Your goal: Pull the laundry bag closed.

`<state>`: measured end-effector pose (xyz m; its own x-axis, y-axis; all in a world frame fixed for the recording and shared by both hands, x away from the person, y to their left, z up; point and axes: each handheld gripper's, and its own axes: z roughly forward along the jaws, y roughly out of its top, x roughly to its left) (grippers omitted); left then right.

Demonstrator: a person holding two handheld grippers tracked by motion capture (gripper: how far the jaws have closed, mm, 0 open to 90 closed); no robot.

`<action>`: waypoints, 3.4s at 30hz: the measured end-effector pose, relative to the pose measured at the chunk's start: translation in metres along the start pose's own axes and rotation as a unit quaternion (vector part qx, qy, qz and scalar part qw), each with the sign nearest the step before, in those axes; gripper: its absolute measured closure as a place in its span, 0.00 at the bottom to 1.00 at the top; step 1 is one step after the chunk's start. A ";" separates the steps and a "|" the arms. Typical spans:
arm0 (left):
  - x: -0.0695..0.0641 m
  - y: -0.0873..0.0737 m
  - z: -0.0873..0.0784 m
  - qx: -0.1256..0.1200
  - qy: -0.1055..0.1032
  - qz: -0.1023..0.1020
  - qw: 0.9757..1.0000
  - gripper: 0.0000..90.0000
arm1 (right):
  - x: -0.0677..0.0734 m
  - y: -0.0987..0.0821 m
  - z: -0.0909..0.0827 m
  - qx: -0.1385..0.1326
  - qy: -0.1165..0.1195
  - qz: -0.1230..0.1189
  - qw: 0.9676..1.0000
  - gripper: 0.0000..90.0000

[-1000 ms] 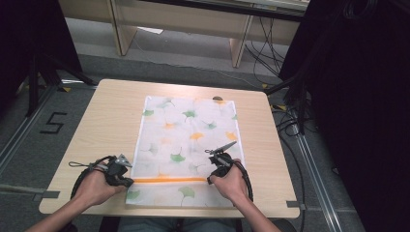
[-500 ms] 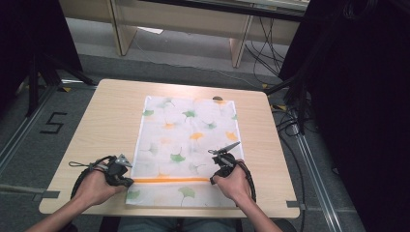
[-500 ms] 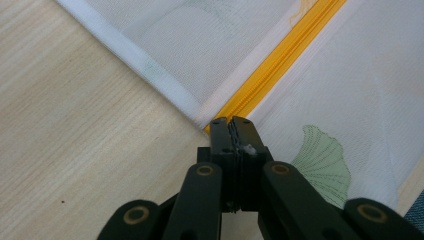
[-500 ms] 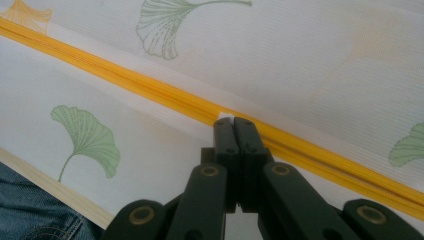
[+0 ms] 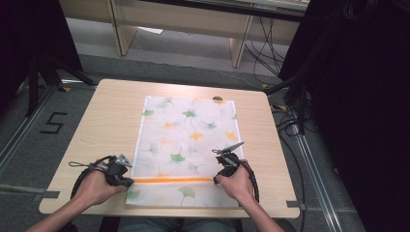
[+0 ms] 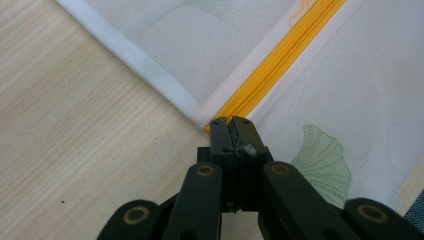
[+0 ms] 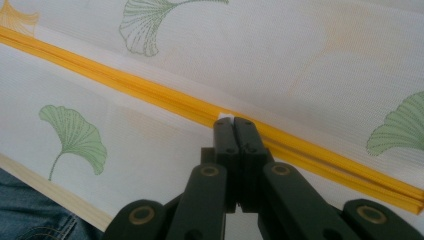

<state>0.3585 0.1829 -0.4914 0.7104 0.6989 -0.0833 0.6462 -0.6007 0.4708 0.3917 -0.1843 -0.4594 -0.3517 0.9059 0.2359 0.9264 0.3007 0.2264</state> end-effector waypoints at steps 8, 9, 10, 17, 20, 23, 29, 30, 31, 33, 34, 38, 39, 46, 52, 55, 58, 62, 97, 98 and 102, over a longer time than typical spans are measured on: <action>0.000 0.000 -0.001 0.001 0.000 0.002 1.000 0.98 | -0.008 -0.002 -0.003 0.006 -0.007 0.007 1.000 1.00; 0.001 0.000 -0.001 0.007 0.000 0.009 1.000 0.98 | -0.009 -0.003 -0.003 0.002 -0.003 0.009 1.000 1.00; 0.000 0.000 -0.001 0.006 -0.001 0.008 1.000 0.98 | -0.010 -0.003 -0.003 -0.005 -0.004 0.007 1.000 1.00; 0.000 0.000 -0.001 0.006 -0.001 0.008 1.000 0.98 | -0.013 -0.004 -0.005 -0.001 -0.005 0.014 1.000 1.00; 0.000 0.000 -0.001 0.006 0.000 0.009 1.000 0.98 | -0.016 -0.006 -0.003 -0.022 -0.005 0.002 1.000 1.00; 0.000 0.000 -0.001 0.006 0.000 0.009 1.000 0.98 | -0.019 -0.006 -0.005 -0.013 -0.002 0.000 1.000 1.00; 0.000 0.000 -0.001 0.006 0.000 0.010 1.000 0.98 | -0.022 -0.007 -0.006 -0.021 -0.004 0.002 1.000 1.00; 0.000 0.000 -0.001 0.005 0.000 0.009 1.000 0.98 | -0.023 -0.007 -0.007 -0.016 -0.006 0.002 1.000 1.00; 0.000 0.000 -0.001 0.006 0.000 0.010 1.000 0.98 | -0.023 -0.007 -0.007 -0.016 -0.006 0.002 1.000 1.00; 0.000 0.000 -0.001 0.006 -0.001 0.009 1.000 0.98 | -0.024 -0.007 -0.008 -0.017 -0.004 0.006 1.000 1.00; 0.000 0.000 -0.001 0.006 -0.001 0.009 1.000 0.98 | -0.025 -0.007 -0.008 -0.018 -0.006 0.009 1.000 1.00; 0.000 0.000 -0.001 0.006 -0.001 0.009 1.000 0.98 | -0.027 -0.008 -0.008 -0.018 -0.005 0.007 1.000 1.00; 0.000 0.000 -0.001 0.006 -0.001 0.009 1.000 0.98 | -0.028 -0.008 -0.008 -0.021 -0.005 0.009 1.000 1.00; 0.000 0.000 -0.001 0.006 -0.001 0.009 1.000 0.98 | -0.033 -0.011 -0.012 -0.022 -0.009 0.019 1.000 1.00; 0.000 0.000 -0.001 0.006 0.000 0.010 1.000 0.98 | -0.035 -0.012 -0.012 -0.020 0.002 0.020 1.000 1.00; 0.000 0.000 -0.001 0.006 0.000 0.009 1.000 0.98 | -0.034 -0.012 -0.013 -0.011 -0.012 0.037 0.999 1.00; 0.000 0.000 -0.001 0.006 -0.001 0.009 1.000 0.98 | -0.035 -0.013 -0.014 -0.010 -0.013 0.042 0.999 1.00; 0.000 0.000 -0.001 0.006 -0.001 0.010 1.000 0.98 | -0.038 -0.013 -0.013 -0.011 -0.005 0.036 0.999 1.00; 0.000 0.000 -0.001 0.006 -0.001 0.010 1.000 0.98 | -0.058 -0.020 -0.022 -0.028 -0.014 0.055 0.998 1.00; 0.000 0.000 -0.001 0.006 -0.001 0.009 1.000 0.98 | -0.057 -0.020 -0.022 -0.025 -0.012 0.066 0.997 1.00; 0.000 0.000 -0.001 0.006 -0.001 0.009 1.000 0.98 | -0.060 -0.021 -0.026 -0.014 -0.015 0.082 0.996 1.00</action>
<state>0.3587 0.1835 -0.4902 0.7230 0.6866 -0.0764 0.6360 -0.6184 0.4616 0.3902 -0.2525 -0.4533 -0.1904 0.9511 0.2431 0.9671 0.1391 0.2131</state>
